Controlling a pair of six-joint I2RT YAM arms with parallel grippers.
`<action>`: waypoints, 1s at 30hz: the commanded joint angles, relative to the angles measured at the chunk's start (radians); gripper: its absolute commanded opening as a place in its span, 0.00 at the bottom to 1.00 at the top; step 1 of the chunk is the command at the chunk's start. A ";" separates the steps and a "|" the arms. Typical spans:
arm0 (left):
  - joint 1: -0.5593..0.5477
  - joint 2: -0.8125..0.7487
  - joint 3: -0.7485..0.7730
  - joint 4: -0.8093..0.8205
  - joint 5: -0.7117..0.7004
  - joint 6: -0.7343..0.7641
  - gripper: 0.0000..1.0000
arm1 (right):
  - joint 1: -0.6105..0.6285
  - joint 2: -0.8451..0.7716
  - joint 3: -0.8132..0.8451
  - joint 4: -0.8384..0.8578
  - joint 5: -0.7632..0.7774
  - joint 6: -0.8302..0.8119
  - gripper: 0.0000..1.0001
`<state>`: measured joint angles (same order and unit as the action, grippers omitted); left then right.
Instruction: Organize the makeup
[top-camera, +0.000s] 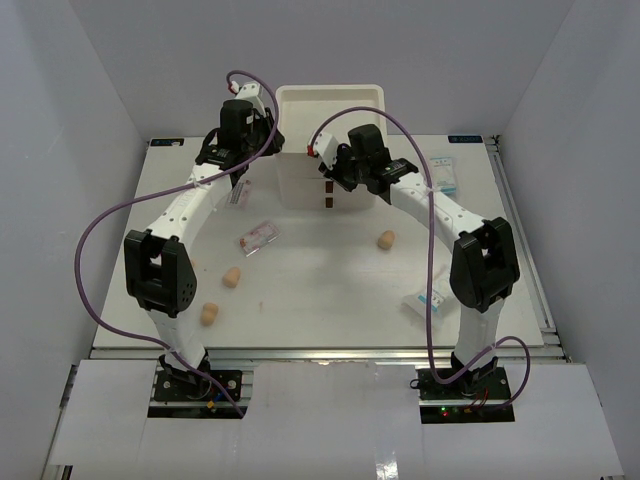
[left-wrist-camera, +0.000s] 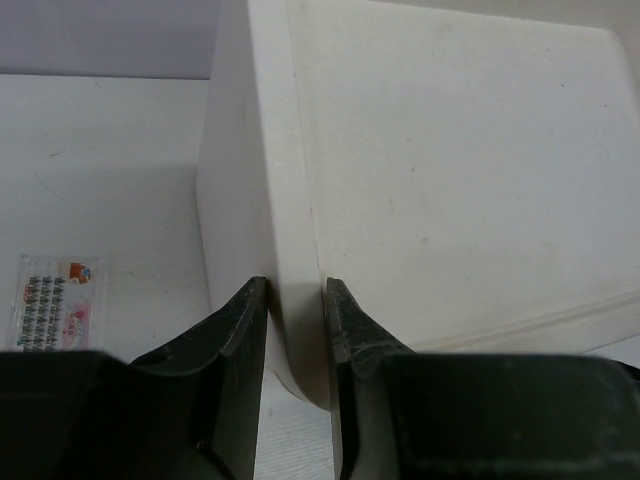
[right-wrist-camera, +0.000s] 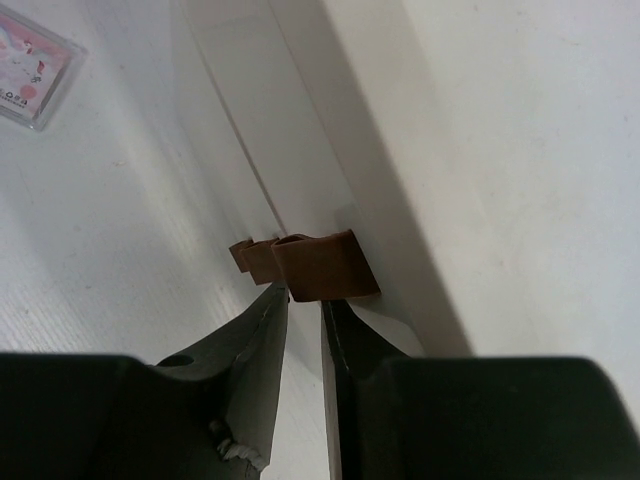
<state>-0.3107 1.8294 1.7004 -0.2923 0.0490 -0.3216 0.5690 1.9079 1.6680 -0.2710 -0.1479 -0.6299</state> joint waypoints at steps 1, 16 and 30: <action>-0.027 -0.021 -0.022 -0.160 0.147 -0.013 0.34 | -0.023 -0.033 0.009 0.174 0.063 0.028 0.33; -0.014 0.005 0.295 -0.130 0.003 -0.177 0.78 | -0.192 -0.373 -0.199 -0.033 -0.739 0.042 0.52; -0.155 -0.354 -0.312 0.102 0.152 -0.260 0.69 | -0.513 -0.473 -0.313 -0.031 -0.905 0.250 0.67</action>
<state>-0.3446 1.5986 1.6119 -0.2911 0.1767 -0.5298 0.1206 1.4939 1.4086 -0.2991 -0.9635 -0.4510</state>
